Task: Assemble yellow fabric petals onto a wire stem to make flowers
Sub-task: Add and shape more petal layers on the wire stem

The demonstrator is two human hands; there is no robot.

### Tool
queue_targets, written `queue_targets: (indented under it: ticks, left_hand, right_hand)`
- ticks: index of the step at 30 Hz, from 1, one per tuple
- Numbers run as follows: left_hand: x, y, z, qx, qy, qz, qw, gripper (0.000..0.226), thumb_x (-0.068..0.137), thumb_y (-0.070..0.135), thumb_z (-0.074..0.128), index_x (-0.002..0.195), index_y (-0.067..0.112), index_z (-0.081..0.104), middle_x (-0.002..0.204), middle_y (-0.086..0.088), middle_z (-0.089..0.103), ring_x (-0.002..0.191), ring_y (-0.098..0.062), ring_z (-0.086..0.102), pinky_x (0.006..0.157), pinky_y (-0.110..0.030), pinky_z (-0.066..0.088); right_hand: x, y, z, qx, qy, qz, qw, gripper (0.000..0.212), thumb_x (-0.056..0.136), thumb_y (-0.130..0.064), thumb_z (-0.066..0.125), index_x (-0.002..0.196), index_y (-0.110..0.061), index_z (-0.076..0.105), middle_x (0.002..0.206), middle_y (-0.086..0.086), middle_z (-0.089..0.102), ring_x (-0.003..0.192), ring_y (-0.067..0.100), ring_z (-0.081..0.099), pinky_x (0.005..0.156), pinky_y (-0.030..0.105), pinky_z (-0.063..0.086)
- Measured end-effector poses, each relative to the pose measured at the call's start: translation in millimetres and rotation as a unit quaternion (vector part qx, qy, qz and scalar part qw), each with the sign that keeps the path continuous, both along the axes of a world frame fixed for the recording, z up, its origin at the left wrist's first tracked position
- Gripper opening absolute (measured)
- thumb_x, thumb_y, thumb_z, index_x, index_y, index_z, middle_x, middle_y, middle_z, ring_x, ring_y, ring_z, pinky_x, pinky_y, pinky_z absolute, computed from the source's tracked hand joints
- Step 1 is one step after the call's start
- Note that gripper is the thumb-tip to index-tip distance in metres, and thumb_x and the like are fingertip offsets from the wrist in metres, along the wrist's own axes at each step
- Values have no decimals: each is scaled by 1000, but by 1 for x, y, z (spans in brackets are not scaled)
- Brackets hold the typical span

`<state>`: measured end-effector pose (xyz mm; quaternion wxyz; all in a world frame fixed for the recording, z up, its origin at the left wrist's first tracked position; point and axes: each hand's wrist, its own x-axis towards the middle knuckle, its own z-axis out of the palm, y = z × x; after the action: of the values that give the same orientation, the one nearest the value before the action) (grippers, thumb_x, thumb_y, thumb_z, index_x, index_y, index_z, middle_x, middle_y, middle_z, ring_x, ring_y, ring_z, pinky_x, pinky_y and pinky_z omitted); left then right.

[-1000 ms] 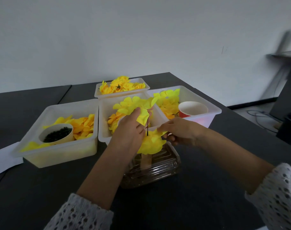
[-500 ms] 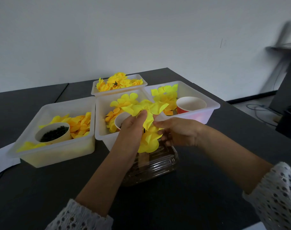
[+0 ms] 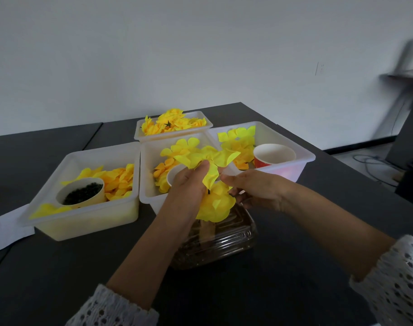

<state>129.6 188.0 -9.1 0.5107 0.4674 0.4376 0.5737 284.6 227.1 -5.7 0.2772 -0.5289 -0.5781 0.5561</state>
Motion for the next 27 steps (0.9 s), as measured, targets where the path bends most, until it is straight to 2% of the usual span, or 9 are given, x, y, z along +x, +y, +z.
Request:
queue_targets:
  ticks: [2, 5, 8, 13, 16, 18, 22, 24, 27]
  left_hand:
    - [0, 0, -1, -2, -8, -10, 1000, 28, 90, 41, 60, 99, 15, 67, 106, -9, 70, 106, -27, 64, 104, -53, 44]
    - [-4, -2, -2, 27, -4, -10, 1000, 21, 84, 45, 60, 84, 24, 61, 97, -3, 63, 97, -20, 58, 96, -44, 47]
    - [-11, 0, 6, 18, -55, -21, 998, 16, 91, 32, 62, 83, 21, 72, 93, 1, 72, 94, -13, 68, 85, -35, 56]
    - [-28, 1, 20, 10, -74, -14, 997, 35, 64, 41, 76, 93, 25, 65, 85, 11, 74, 90, -15, 68, 79, -33, 54]
    - [-33, 2, 27, 44, -49, -3, 998, 14, 77, 36, 62, 82, 27, 72, 83, 14, 75, 81, -6, 72, 76, -27, 53]
    - [-36, 1, 30, 49, -34, 19, 998, 11, 78, 35, 63, 85, 27, 68, 81, 16, 75, 78, -2, 72, 81, -31, 50]
    - [-44, -1, 32, 23, 45, -16, 999, 57, 67, 50, 78, 115, 26, 63, 106, 12, 73, 97, -9, 70, 96, -37, 48]
    - [-44, -2, 32, 16, 62, -18, 998, 60, 59, 57, 70, 111, 26, 63, 98, 16, 74, 92, -4, 70, 89, -33, 50]
    - [-44, -5, 30, 19, 80, -6, 997, 41, 64, 54, 63, 96, 30, 71, 91, 18, 74, 89, -3, 70, 82, -29, 49]
  right_hand:
    - [-1, -1, 0, -6, 9, -3, 1000, 46, 91, -43, 59, 108, -1, 58, 91, 14, 48, 68, 17, 46, 60, 28, 37]
    - [-3, -2, 1, -10, -2, -9, 1000, 53, 89, -52, 57, 110, -3, 61, 87, 12, 48, 65, 16, 44, 55, 26, 36]
    - [-2, 0, 7, 16, -32, -20, 999, 46, 92, -59, 48, 88, -15, 61, 80, 9, 47, 66, 19, 44, 56, 27, 35]
    - [3, 8, 27, 135, -51, -104, 984, 45, 97, -55, 38, 79, -22, 62, 79, 0, 54, 67, 17, 48, 61, 30, 39]
    - [3, 3, 40, 197, -4, -111, 974, 49, 97, -56, 37, 75, -25, 68, 78, -3, 60, 66, 15, 50, 62, 28, 40]
    - [0, -3, 51, 214, 23, -84, 973, 52, 96, -58, 36, 72, -28, 71, 73, -6, 64, 62, 12, 51, 64, 29, 42]
    - [-12, -22, 67, 219, 37, 11, 975, 46, 98, -52, 37, 75, -24, 66, 69, -2, 65, 59, 11, 52, 59, 26, 43]
    - [-15, -31, 70, 230, 44, 42, 971, 48, 100, -43, 40, 64, -24, 66, 64, -1, 61, 57, 12, 51, 54, 21, 44]
    - [-17, -40, 72, 249, 44, 69, 965, 39, 101, -31, 42, 77, -8, 63, 60, 0, 55, 54, 12, 50, 55, 23, 43]
